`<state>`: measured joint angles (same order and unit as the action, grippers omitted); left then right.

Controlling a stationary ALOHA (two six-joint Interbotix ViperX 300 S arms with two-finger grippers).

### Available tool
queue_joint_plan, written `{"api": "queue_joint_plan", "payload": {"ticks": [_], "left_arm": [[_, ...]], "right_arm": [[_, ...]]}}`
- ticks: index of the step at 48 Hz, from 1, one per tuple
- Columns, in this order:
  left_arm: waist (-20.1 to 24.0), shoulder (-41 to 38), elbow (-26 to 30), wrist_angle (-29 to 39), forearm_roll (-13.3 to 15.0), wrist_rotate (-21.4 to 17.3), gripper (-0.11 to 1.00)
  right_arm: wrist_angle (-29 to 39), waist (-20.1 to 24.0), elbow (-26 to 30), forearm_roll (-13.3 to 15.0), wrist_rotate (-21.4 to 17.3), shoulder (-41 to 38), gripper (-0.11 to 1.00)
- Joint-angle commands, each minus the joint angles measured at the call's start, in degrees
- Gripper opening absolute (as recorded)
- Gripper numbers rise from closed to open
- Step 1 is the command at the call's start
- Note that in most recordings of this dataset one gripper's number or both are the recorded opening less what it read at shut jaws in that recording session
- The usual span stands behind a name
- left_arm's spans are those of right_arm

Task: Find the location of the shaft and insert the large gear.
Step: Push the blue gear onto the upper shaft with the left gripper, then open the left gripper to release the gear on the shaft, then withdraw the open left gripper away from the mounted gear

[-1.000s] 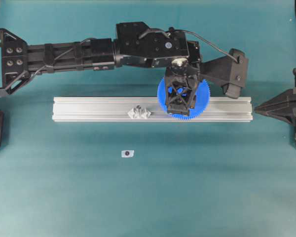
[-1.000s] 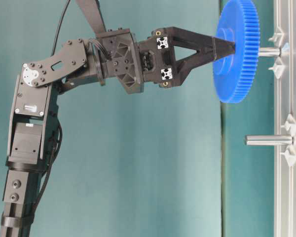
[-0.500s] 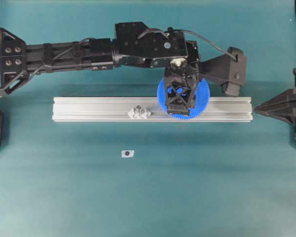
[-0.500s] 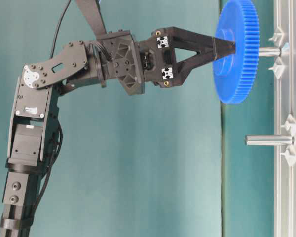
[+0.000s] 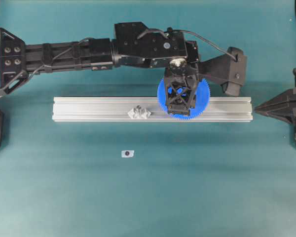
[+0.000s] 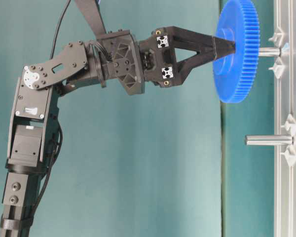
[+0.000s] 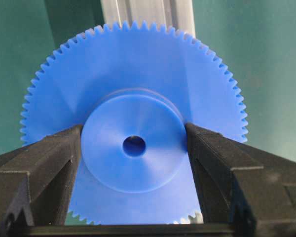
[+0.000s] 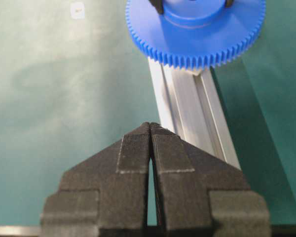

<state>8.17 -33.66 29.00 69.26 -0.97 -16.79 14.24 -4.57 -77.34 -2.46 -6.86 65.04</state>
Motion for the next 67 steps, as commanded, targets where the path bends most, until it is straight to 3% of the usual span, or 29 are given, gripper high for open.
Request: {"api": "queue_joint_plan", "payload": {"ticks": [1, 17, 24, 67], "left_arm": [[0.62, 0.7, 0.97, -0.26, -0.26, 0.09, 0.7], [0.18, 0.97, 2.02, -0.44, -0.26, 0.18, 0.71], [0.09, 0.7, 3.96, 0.0, -0.26, 1.67, 0.93], [-0.97, 1.05, 5.98, 3.87, -0.26, 2.37, 0.9]], "right_arm": [[-0.26, -0.18, 0.62, 0.0, -0.53, -0.53, 0.0], [-0.26, -0.18, 0.62, 0.09, -0.53, -0.53, 0.0], [-0.26, -0.18, 0.62, 0.0, -0.53, -0.53, 0.0], [-0.26, -0.18, 0.62, 0.0, -0.7, -0.53, 0.0]]}}
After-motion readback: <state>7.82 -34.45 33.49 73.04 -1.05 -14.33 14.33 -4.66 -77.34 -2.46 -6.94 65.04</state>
